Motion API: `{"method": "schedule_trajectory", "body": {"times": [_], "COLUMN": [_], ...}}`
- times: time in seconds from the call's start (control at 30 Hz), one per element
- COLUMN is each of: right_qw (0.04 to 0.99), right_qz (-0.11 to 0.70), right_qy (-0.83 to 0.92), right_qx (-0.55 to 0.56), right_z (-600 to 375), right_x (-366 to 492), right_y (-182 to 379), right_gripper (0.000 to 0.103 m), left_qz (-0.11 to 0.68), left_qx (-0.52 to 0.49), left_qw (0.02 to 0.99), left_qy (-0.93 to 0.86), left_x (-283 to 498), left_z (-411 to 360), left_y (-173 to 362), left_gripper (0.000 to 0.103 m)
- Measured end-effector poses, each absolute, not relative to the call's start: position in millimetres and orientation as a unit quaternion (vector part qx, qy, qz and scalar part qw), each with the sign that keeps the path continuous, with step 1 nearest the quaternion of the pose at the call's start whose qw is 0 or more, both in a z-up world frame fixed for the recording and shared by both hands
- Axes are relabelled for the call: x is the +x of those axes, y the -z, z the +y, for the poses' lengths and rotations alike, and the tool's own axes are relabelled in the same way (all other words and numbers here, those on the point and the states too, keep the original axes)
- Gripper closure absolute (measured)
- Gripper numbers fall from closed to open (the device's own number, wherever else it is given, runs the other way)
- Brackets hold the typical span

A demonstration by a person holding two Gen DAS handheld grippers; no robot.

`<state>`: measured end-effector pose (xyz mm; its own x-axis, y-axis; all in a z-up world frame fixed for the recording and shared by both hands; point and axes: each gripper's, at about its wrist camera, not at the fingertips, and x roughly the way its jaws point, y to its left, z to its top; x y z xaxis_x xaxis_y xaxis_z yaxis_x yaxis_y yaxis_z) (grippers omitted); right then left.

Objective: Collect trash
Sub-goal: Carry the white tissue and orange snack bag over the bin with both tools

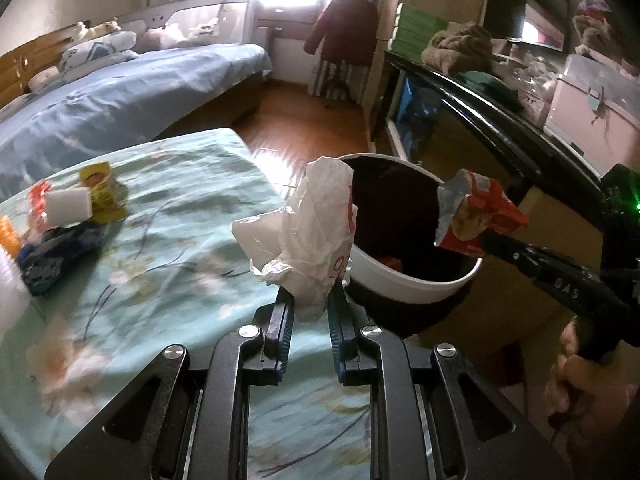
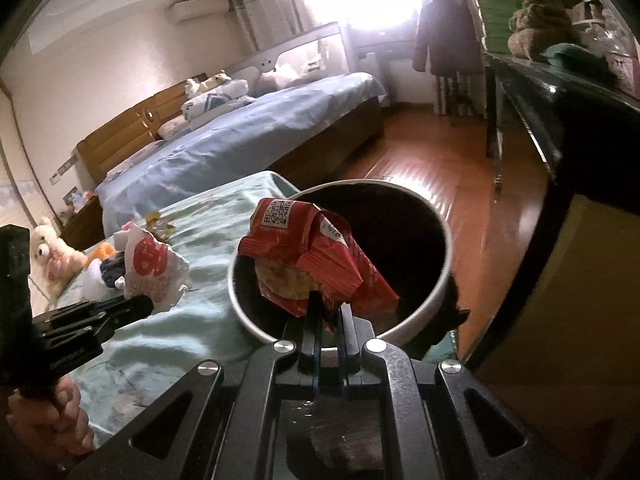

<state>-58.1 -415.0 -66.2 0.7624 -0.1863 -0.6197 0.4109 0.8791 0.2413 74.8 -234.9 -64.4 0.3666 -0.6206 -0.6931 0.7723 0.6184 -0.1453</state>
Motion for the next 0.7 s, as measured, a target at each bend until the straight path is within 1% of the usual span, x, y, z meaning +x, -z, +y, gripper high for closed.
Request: {"method": "schedule_trajectory", "body": {"times": [0.7], "right_qw": [0.91], "right_qz": [0.321], "right_qy": [0.184], "right_qx": [0.185], "right_z": [-446.5], "right_x": [-45.4], "right_y": [74.7], "right_gripper": [0.097], "left_qz": [0.37], "left_qx": [0.137], "left_qw": [0.799], "left_qy": [0.453], "left_x": [80.7], "left_z": [-304.5], "left_y": [60.8], "left_gripper": [0.088]}}
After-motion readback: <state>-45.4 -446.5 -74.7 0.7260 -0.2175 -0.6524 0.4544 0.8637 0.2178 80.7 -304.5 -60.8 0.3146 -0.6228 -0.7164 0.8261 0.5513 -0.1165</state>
